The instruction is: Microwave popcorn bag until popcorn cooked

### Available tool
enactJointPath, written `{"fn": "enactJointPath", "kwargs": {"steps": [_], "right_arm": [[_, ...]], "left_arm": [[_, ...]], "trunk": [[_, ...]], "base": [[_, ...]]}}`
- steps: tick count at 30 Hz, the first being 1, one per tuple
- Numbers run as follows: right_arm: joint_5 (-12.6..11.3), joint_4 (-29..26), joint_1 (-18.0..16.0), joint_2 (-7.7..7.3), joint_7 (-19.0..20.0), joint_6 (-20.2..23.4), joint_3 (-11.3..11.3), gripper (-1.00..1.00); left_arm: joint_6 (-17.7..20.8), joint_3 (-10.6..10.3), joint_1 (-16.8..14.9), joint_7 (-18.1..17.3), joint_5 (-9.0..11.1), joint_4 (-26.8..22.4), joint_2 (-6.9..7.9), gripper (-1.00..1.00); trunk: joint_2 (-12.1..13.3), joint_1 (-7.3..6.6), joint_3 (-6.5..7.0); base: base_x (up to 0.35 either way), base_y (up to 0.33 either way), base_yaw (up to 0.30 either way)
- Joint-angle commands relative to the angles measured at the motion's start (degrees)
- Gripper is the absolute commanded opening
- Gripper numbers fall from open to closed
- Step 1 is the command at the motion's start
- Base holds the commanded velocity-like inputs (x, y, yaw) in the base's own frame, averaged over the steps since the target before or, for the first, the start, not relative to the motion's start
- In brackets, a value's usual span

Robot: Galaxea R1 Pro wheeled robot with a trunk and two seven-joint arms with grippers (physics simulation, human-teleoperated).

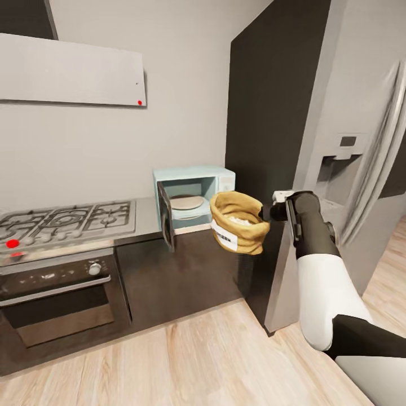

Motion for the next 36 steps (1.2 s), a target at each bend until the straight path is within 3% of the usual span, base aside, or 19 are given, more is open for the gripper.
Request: {"fn": "enactJointPath", "kwargs": {"steps": [1,13,27,31,36], "right_arm": [[0.44,-0.20,-0.05,0.06,-0.21,0.16,-0.21,-1.00],[0.38,-0.34,-0.05,0.05,-1.56,0.16,-0.16,-1.00],[0.12,-0.34,-0.05,-0.03,-1.45,0.16,-0.04,-1.00],[0.36,-0.40,-0.05,2.61,-1.47,0.16,0.00,-1.00],[0.51,-0.37,-0.05,3.17,-1.55,0.16,-0.02,-1.00]], "left_arm": [[-0.07,0.22,-0.01,0.16,-0.15,-0.06,-0.01,1.00],[-0.07,0.22,0.00,0.14,-0.15,-0.06,0.01,1.00],[-0.37,0.29,-0.01,0.19,-0.02,-0.06,-0.03,1.00],[-0.50,0.39,-0.01,0.19,0.10,-0.06,-0.04,1.00],[-0.60,0.40,-0.01,0.19,0.11,-0.06,-0.04,1.00]], "trunk": [[-0.03,0.03,-0.06],[-0.03,0.03,-0.06],[-0.03,0.03,-0.06],[-0.03,0.03,-0.06],[-0.03,0.03,-0.06]], "base": [[0.317,0.000,0.270],[0.318,-0.003,0.266],[0.291,-0.138,0.017],[0.025,-0.013,0.000],[0.001,-0.001,0.164]]}}
